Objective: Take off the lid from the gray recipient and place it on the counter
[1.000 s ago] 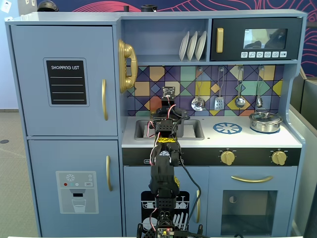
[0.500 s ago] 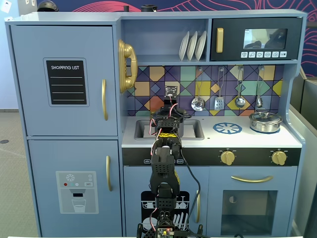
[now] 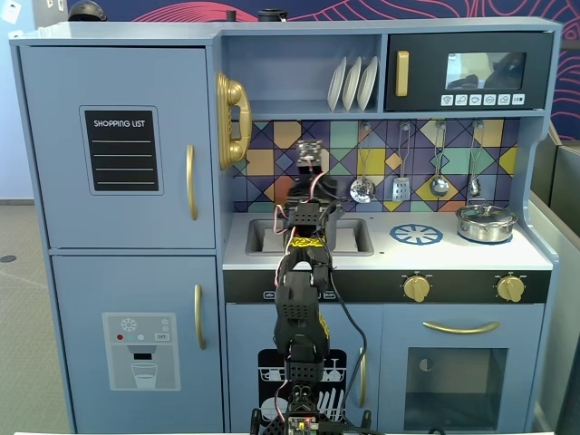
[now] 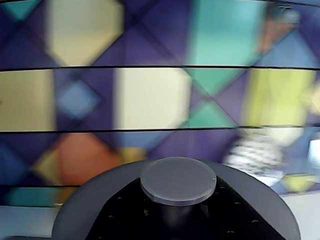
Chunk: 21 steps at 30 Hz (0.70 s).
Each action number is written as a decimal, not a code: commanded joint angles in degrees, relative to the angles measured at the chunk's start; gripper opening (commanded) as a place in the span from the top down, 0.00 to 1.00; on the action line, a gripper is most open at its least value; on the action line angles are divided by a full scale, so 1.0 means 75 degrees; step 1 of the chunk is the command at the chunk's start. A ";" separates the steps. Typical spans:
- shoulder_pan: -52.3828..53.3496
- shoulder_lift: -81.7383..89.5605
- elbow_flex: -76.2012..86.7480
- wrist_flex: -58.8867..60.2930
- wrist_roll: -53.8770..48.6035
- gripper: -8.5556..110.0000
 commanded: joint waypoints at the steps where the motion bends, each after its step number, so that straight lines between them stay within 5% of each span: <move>1: 0.1137 0.0750 -0.0129 0.0094 0.0176 0.93; 9: 0.2801 0.0422 0.1605 -0.1582 0.0211 0.93; 21: 0.3398 -0.2074 0.1875 -0.3633 0.0363 0.93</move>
